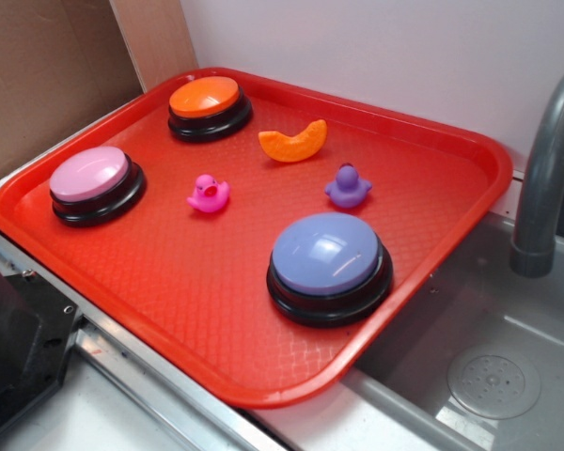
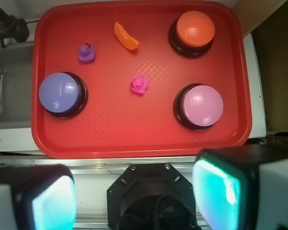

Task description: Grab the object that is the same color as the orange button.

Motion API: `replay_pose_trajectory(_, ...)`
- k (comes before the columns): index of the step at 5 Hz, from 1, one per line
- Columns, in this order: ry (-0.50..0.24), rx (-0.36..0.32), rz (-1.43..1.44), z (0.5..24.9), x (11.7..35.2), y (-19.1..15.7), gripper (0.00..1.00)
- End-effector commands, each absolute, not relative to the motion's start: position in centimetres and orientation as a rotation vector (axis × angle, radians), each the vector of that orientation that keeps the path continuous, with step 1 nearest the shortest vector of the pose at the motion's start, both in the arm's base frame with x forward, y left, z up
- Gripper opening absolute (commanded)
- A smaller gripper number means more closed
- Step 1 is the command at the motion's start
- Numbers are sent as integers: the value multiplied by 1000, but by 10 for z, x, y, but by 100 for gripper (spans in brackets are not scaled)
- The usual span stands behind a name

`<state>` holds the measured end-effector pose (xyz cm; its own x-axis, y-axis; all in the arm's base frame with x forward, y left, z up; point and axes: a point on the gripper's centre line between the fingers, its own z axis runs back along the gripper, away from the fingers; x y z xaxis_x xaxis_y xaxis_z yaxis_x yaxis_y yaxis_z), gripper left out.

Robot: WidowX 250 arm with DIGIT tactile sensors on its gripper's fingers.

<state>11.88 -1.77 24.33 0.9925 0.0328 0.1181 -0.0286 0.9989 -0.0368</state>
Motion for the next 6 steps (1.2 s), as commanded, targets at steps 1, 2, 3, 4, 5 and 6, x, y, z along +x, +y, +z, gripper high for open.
replay_pose_trajectory(1, -119, -35, 31, 243, 119, -18, 100)
replay_pose_trajectory(2, -85, -6, 38, 242, 156, -19, 100)
replay_pose_trajectory(3, -28, 14, 44, 231, 189, -17, 100)
replay_pose_trajectory(4, 27, 30, 36, 214, 219, -15, 100)
replay_pose_trajectory(5, 68, 53, -55, 187, 244, -10, 100)
replay_pose_trajectory(6, 78, 105, -199, 155, 264, 2, 100)
